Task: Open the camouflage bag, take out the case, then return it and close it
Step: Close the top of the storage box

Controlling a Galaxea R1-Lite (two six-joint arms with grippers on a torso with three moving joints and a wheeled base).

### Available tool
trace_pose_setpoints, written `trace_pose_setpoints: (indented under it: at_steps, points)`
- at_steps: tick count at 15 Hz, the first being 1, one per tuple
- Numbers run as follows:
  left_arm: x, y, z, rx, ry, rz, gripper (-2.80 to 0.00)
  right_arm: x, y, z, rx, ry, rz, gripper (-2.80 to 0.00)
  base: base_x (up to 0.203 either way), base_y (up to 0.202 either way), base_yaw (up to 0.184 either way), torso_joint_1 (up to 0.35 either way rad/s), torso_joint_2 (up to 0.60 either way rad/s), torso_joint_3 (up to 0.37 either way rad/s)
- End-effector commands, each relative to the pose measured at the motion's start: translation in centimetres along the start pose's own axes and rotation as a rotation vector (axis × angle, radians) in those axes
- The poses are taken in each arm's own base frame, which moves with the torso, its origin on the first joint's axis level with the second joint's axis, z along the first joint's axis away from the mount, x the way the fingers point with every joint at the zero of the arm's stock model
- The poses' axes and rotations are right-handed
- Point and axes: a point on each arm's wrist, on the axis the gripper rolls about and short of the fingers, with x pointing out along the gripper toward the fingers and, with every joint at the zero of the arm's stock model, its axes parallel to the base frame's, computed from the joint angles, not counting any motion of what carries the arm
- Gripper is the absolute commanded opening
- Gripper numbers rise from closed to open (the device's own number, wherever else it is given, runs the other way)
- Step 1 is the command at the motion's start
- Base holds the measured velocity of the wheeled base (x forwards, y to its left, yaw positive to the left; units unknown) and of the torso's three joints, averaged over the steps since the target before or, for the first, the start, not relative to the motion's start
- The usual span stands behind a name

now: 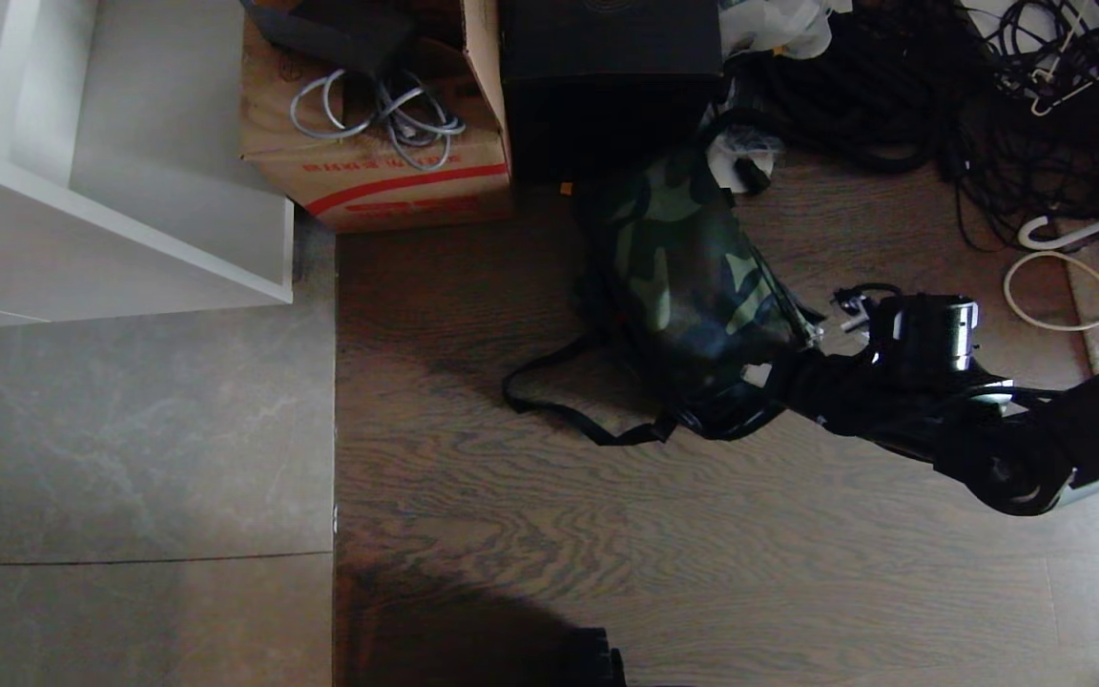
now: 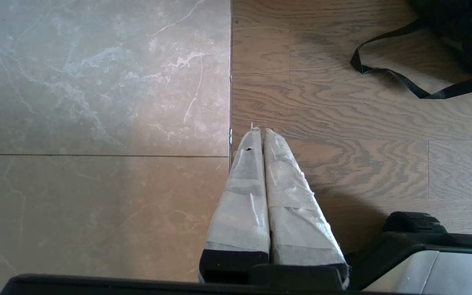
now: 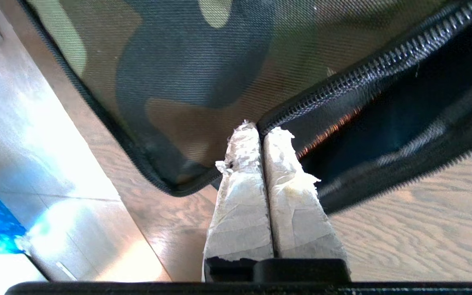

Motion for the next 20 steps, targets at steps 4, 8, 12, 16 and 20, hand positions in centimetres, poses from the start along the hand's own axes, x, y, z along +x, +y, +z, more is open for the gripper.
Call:
trace_pose_setpoints:
  at_steps: [4, 8, 12, 16, 20]
  points:
    - [0.0, 0.0, 0.0, -0.001, -0.001, 0.001, -2.80, -1.8, -1.9, -1.1, -0.066, 0.050, -0.059, -2.80, 0.000, 0.000, 0.000, 0.000, 0.00, 0.000]
    - [0.0, 0.0, 0.0, -0.001, -0.001, 0.001, -2.80, -2.2, -2.8, -1.8, -0.133, 0.091, -0.088, -2.80, 0.000, 0.000, 0.000, 0.000, 0.00, 0.000]
    - [0.0, 0.0, 0.0, -0.001, -0.001, 0.001, -2.80, -2.2, -2.9, -2.0, -0.171, 0.098, -0.092, -2.80, 0.000, 0.000, 0.000, 0.000, 0.00, 0.000]
    - [0.0, 0.0, 0.0, -0.001, -0.001, 0.001, -2.80, -2.8, -3.2, -2.9, -0.255, 0.133, -0.103, -2.55, 0.000, 0.000, 0.000, 0.000, 0.00, 0.000]
    - [0.0, 0.0, 0.0, -0.001, -0.001, 0.001, -2.80, -3.6, -3.0, -3.0, -0.256, 0.136, -0.097, 0.00, 0.000, 0.000, 0.000, 0.000, 0.00, 0.000]
